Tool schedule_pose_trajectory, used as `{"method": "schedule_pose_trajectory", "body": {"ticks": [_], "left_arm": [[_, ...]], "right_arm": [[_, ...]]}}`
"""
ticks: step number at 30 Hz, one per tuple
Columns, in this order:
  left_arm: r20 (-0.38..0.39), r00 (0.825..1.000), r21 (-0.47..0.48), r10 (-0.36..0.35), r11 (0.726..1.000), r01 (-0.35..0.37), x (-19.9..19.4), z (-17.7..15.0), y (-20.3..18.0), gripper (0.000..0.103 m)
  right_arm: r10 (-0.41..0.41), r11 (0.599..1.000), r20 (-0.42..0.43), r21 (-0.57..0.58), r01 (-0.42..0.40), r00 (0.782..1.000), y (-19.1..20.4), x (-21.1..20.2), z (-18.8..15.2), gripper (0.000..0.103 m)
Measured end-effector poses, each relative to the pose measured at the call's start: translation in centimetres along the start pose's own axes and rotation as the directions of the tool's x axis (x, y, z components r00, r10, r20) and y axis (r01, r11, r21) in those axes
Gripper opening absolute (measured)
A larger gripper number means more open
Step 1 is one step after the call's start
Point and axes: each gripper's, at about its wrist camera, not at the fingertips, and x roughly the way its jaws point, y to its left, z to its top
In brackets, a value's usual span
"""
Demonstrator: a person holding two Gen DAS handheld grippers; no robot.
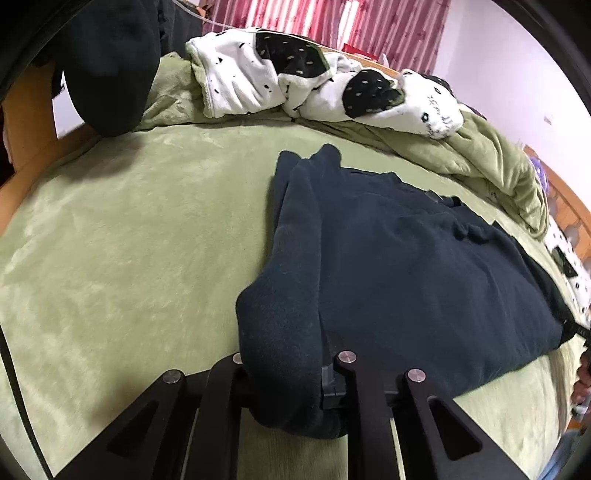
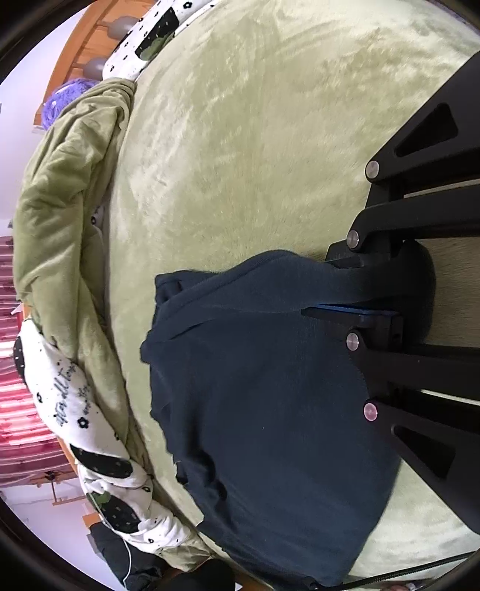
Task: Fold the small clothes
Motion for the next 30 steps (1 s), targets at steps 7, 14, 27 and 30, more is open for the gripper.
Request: {"method": "schedule_pose_trajectory", "body": {"ticks": [7,14,27,30], "left_arm": [[0.005,1.000,0.014,0.007,1.000,-0.008,-4.0,-2.5,-0.9,0.014],[-0.002,1.000,0.029,0.017,0.999,-0.017,-6.9,-5.7,-1.3,0.014],[-0.045,0.999,0.005,0.009,1.000,-0.009,-7.7,-7.7,-0.9,0.022],[-0.033,0.999,-0.007,0.022,1.000,-0.022,-8.3,-7.7,-0.2,0.037]], "right_arm": [[0.004,1.000,0.025,-0.006,-0.004,1.000,-0.4,-4.5,-1.5,0.012],[0.006,1.000,0.018,-0.016,-0.006,1.000,-1.2,-7.8,-4.9,0.012],[-0.003,1.000,-0.038,0.009,0.003,0.999,-2.3,-9.1,-7.3,0.016],[-0.036,0.999,-0.053,-0.039,0.034,0.998,-2.1,-9.1,-7.4,0.022]]}}
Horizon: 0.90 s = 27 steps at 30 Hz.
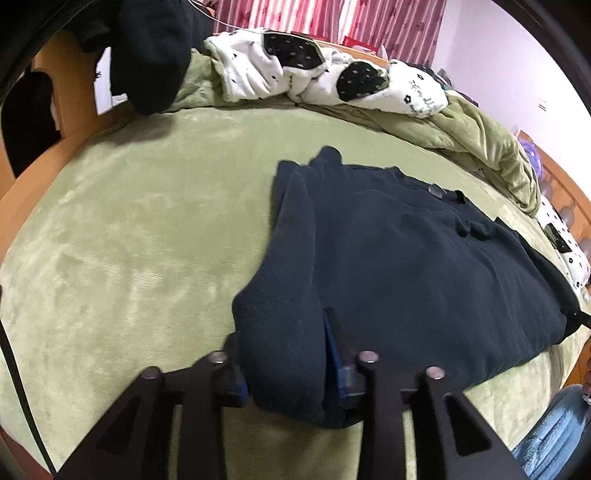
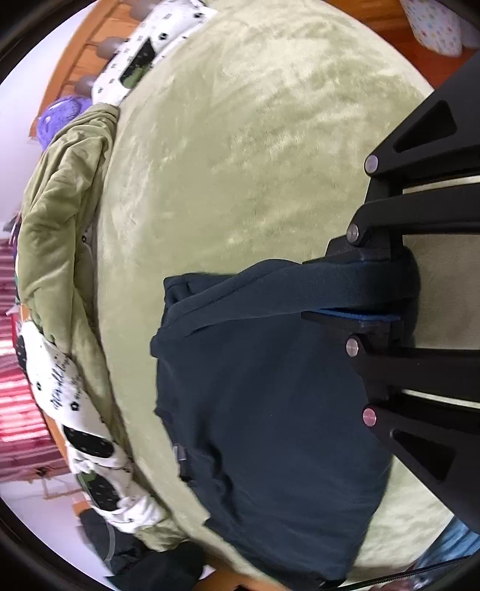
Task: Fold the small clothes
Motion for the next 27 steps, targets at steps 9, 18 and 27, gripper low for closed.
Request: {"method": "schedule_pose_trajectory", "body": {"ticks": [9,18,27], "left_arm": [[0.080,0.996,-0.076,0.043,0.996,-0.037,-1.8,1.8,3.2,0.068],[0.088,0.996,-0.078,0.024,0.997,-0.017,0.3,5.8,2.5,0.068],[0.098,0.990,-0.065,0.106,0.993,-0.100,3.5,7.8,3.9,0.068]], "right_arm": [[-0.066,0.998,0.164,0.024,0.063,0.984,-1.2,-5.0,1.9,0.048],[0.086,0.996,0.176,0.002,-0.088,0.981,7.6,-3.8,5.5,0.054],[0.161,0.976,0.060,-0.158,-0.150,0.985,19.4,4.3,5.7,0.024]]}}
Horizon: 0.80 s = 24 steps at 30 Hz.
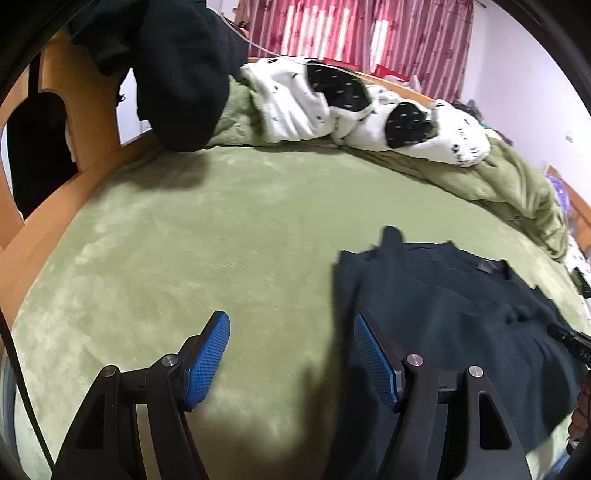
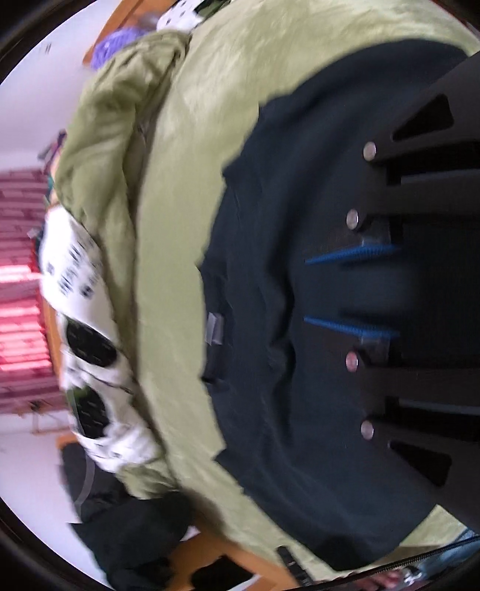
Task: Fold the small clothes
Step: 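Open both tools and withdraw them from the folded sweatshirt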
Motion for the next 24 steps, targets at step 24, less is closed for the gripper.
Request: {"method": "schedule_pose_trajectory", "body": {"ticks": [24], "left_arm": [[-0.028,0.999,-0.054,0.035,0.998,-0.037,1.3,-1.0,4.5,0.068]], "right_arm": [[0.102,0.980,-0.034,-0.167,-0.106,0.994,12.3,-1.0,-2.8,0.046]]}}
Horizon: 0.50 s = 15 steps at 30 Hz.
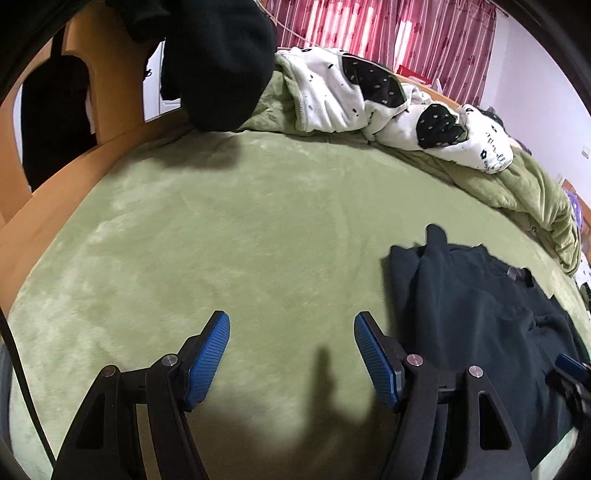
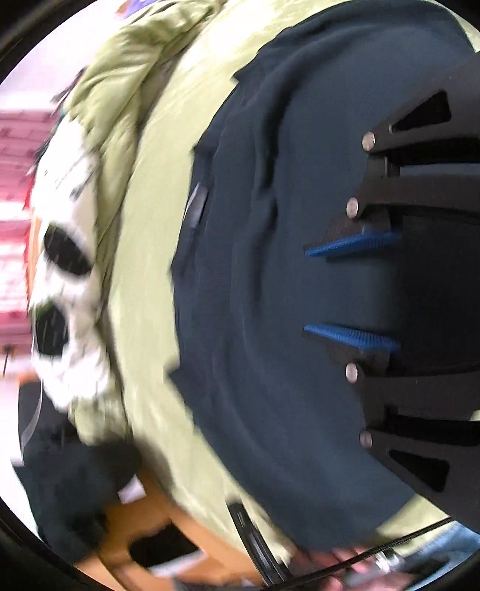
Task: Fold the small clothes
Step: 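Open both tools and withdraw them from the folded sweatshirt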
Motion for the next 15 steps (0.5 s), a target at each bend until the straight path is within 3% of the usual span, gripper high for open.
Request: {"method": "schedule_pose_trajectory", "body": {"ticks": [5,10,15], "left_arm": [[0.004,0.998,0.038,0.055,0.998,-0.055,-1.2,-1.6,2.8,0.068],[-0.016,0.999,0.006,0.052,0.999,-0.052,-2.7,-3.4,6.9,0.068],[-0.025,0.999,-0.033,0.040,0.999,-0.041,-3.5,-4.3,9.9,0.068]], "right_arm": [[0.080,0.984,0.032,-0.163,-0.074,0.996,9.5,-2.1,-2.3,0.049],[0.130,0.967,0.008,-0.224,-0.125,0.991,14.9,-2.3,-4.5,0.049],[0.069,0.954,0.030,-0.295,-0.058,0.997,18.8,-2.0,-6.4,0.049]]}}
